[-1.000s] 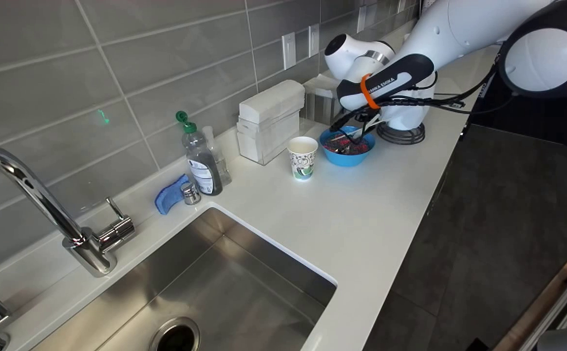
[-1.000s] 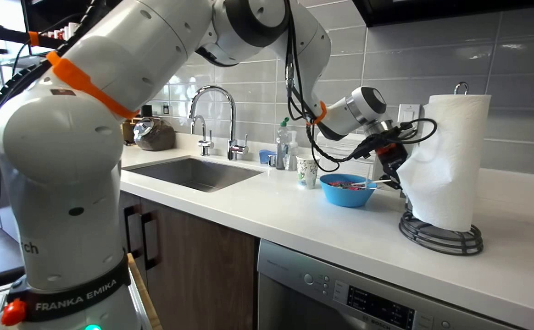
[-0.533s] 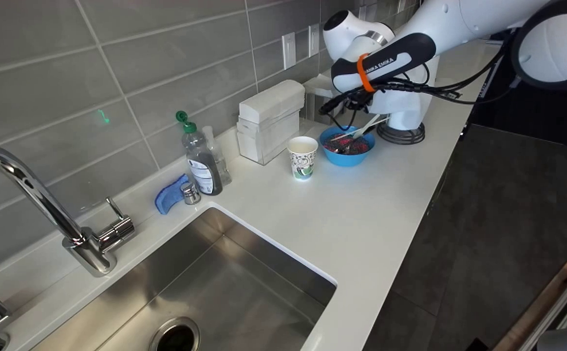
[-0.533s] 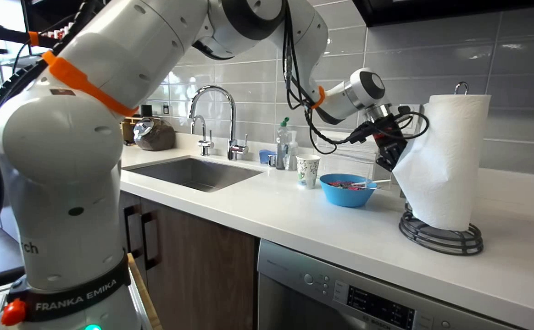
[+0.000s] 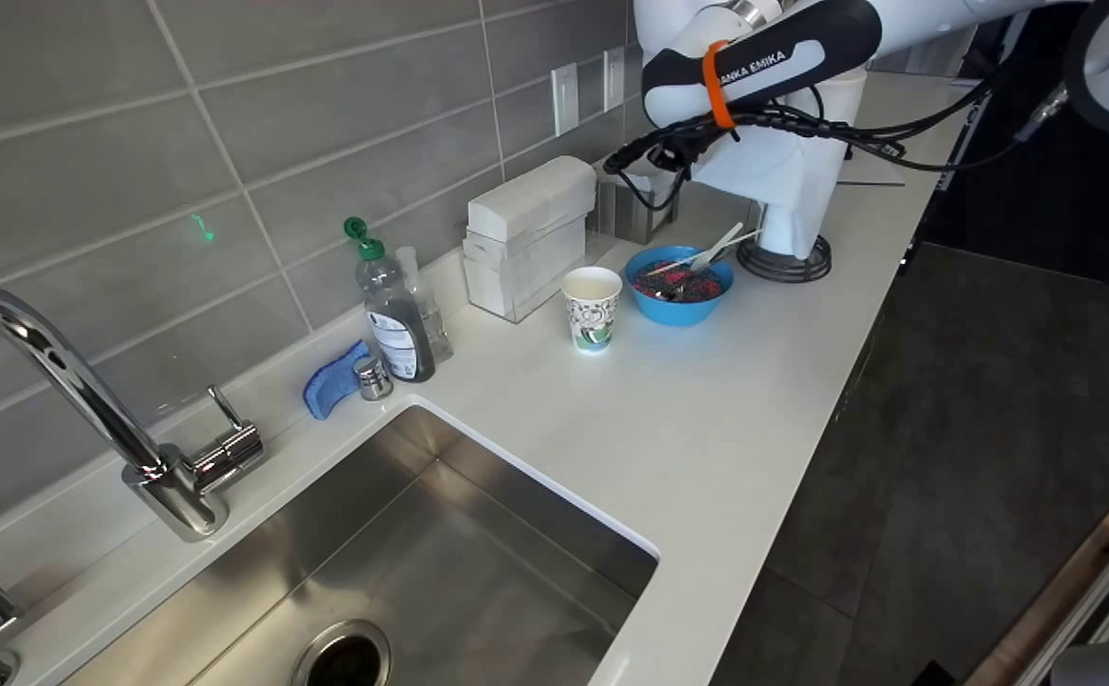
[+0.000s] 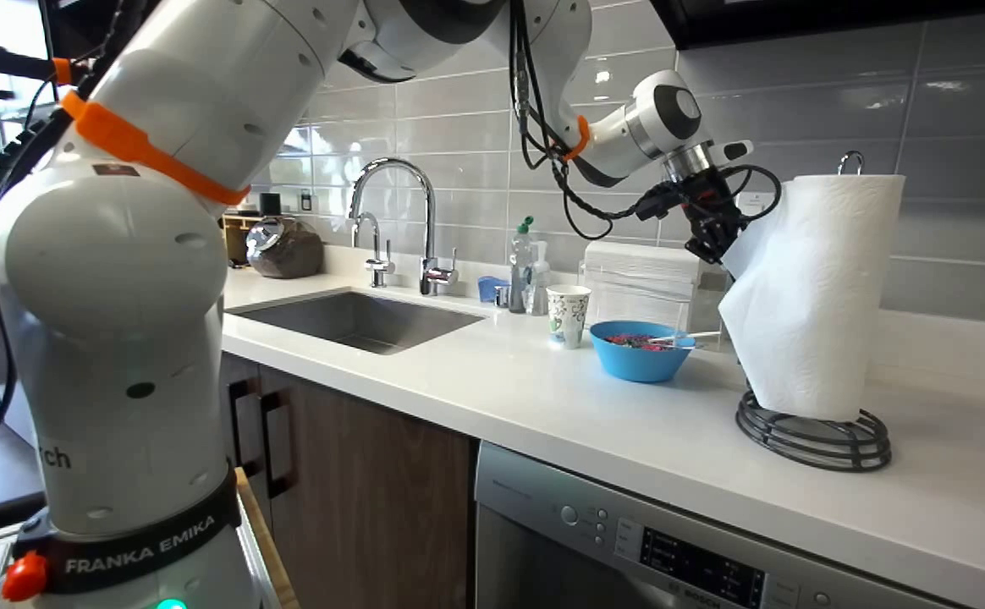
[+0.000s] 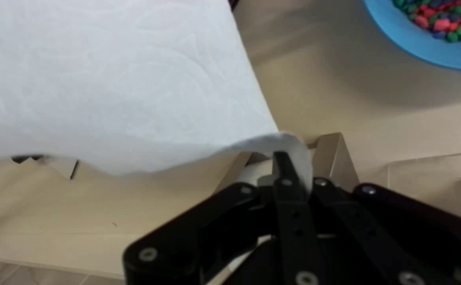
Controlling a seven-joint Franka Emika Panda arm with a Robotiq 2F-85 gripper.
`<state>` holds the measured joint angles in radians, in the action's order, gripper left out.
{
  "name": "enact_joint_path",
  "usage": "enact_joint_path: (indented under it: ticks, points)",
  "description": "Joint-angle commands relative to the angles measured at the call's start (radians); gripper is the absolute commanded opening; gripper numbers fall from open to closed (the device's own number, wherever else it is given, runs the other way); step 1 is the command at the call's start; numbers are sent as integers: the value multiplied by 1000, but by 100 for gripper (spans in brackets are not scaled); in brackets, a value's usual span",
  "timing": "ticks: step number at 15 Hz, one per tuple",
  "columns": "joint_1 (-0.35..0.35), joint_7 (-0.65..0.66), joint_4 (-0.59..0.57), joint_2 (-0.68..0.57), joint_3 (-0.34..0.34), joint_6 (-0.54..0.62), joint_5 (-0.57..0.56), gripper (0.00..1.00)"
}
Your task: Rip up a paper towel on the table
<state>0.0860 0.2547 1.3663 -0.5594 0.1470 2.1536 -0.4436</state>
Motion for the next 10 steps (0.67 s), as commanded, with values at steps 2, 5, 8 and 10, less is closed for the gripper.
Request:
enact_joint_path:
  ticks: [2, 5, 8, 10]
  points:
    - [5, -43, 68, 49, -26, 77, 5, 0]
    - [12, -80, 98, 64, -38, 112, -4, 0]
    - [19, -117, 131, 77, -48, 149, -14, 0]
    - [23, -141, 152, 87, -54, 170, -19, 0]
